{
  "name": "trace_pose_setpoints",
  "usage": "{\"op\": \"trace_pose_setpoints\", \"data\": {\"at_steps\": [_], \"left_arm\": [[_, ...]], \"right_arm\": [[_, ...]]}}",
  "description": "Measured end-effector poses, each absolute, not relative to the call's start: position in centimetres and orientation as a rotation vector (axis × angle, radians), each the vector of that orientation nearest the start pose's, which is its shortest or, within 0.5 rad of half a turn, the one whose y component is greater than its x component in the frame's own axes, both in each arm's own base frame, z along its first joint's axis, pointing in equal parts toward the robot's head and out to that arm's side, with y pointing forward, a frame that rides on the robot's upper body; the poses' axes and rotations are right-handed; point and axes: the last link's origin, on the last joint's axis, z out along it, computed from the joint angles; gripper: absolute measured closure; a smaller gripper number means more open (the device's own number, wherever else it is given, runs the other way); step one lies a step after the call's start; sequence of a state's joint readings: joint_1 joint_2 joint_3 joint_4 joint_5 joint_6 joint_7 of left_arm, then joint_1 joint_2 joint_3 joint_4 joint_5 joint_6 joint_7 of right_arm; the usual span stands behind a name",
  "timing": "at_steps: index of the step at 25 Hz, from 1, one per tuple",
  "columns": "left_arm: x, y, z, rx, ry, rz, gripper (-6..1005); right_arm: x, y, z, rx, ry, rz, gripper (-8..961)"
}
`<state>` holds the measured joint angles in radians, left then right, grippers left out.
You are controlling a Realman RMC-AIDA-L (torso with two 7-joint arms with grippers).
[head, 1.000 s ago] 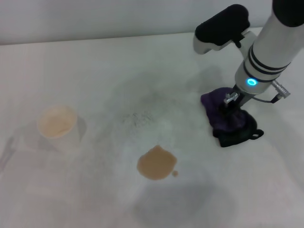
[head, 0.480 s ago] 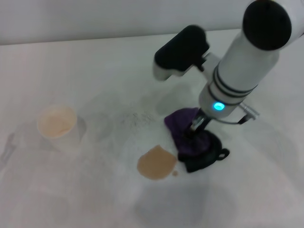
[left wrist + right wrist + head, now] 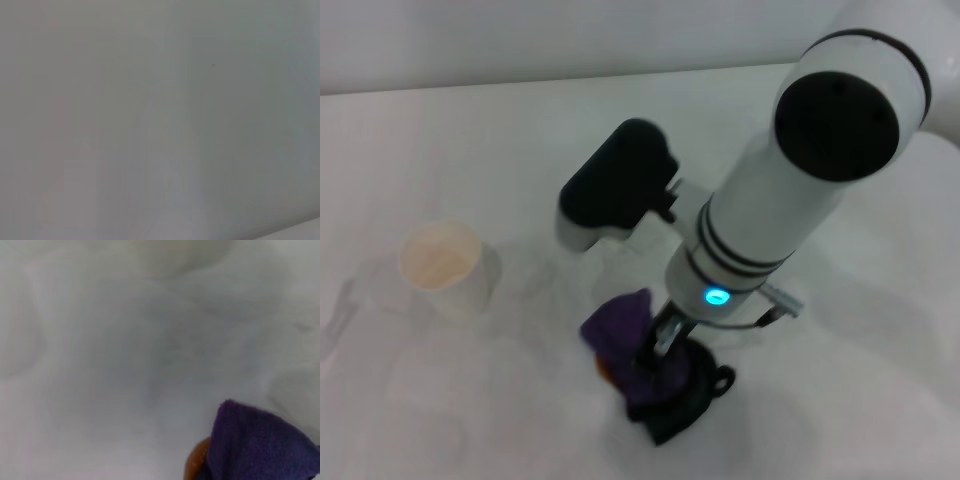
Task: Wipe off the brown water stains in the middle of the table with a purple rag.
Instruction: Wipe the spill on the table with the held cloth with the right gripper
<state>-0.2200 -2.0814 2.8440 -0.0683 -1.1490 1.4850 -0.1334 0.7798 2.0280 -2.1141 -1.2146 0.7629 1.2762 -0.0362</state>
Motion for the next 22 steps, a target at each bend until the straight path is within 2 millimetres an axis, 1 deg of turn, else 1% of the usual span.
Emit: {"op": "trace_pose_setpoints", "data": {"at_steps": [5,10,12,16,22], "left_arm": [[-37.5,22.9,0.1,-1.73,-0.34,-0.565,107],[-37.4,23.2,0.1,-1.734,-0.334,-0.57,108],[-37.4,23.2,0.1,-1.733,-0.335,-0.57,108],[-37.7,22.9,0.3,-1.729,-0.338,-0.558,108],[-37.8,22.8,0.3,-1.728,-0.34,-0.553,108]], "right_arm": [[11.9,28.8,-13.4,-2.784,0.839,-0.708,859],[11.6,28.2,-14.0,-2.837,0.81,-0.715,859],[11.7,28.5,-13.9,-2.829,0.811,-0.714,859],[12.0,29.9,-13.2,-2.771,0.807,-0.711,859],[12.8,32.3,-11.0,-2.648,0.805,-0.747,858]]}}
